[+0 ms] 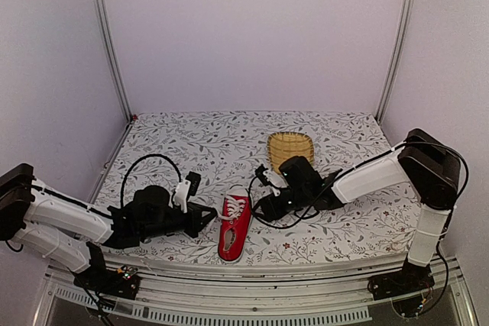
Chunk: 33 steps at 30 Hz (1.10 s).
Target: Tie the shoes
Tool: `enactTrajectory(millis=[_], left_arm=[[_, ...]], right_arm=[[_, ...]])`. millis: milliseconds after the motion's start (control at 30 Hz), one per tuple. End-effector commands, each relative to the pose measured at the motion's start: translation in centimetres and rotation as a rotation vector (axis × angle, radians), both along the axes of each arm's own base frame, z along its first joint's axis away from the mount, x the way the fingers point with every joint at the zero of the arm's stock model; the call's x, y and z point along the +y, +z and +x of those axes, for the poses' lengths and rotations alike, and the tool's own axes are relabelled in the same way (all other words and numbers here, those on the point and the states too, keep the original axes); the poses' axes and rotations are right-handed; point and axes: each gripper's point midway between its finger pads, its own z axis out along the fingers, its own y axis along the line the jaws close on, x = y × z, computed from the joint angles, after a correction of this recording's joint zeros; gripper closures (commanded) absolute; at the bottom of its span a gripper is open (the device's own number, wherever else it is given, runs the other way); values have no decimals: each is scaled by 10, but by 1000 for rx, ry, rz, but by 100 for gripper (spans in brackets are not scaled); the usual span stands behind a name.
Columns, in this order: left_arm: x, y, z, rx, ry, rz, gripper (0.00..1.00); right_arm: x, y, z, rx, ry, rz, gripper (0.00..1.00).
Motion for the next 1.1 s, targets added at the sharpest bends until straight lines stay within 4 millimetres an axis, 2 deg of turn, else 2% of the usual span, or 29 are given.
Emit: enactTrajectory(millis=[0, 167, 367, 667, 700, 767, 800, 867, 933, 1000, 1067], left_arm=[[-4, 6, -5, -8, -13, -2, 100], [-5, 5, -5, -5, -14, 4, 100], [-5, 4, -4, -1, -12, 11, 100], [-6, 3, -5, 7, -8, 16, 100], [-6, 3, -4, 8, -6, 17, 100], [-5, 2, -4, 12, -4, 20, 100], [-6, 2, -4, 11, -4, 20, 100], [-6, 2, -4, 12, -4, 20, 100], [-6, 3, -4, 11, -2, 18, 100], [-6, 3, -4, 12, -3, 17, 100], [-7, 4, -4, 9, -6, 16, 100]], right_arm=[[-11, 3, 22, -60, -70, -15, 39], [-25, -2, 49, -97, -152, -58, 42], [-13, -15, 64, -123, -124, -98, 57], [4, -29, 70, -140, -53, -106, 59], [7, -29, 69, -142, -37, -95, 63], [12, -27, 68, -144, -16, -71, 87], [14, -23, 69, -148, -13, -61, 95], [16, -12, 70, -157, -15, -41, 98], [18, 13, 71, -184, -21, 1, 98], [24, 51, 72, -223, -15, 69, 98], [33, 80, 70, -238, 14, 136, 98]])
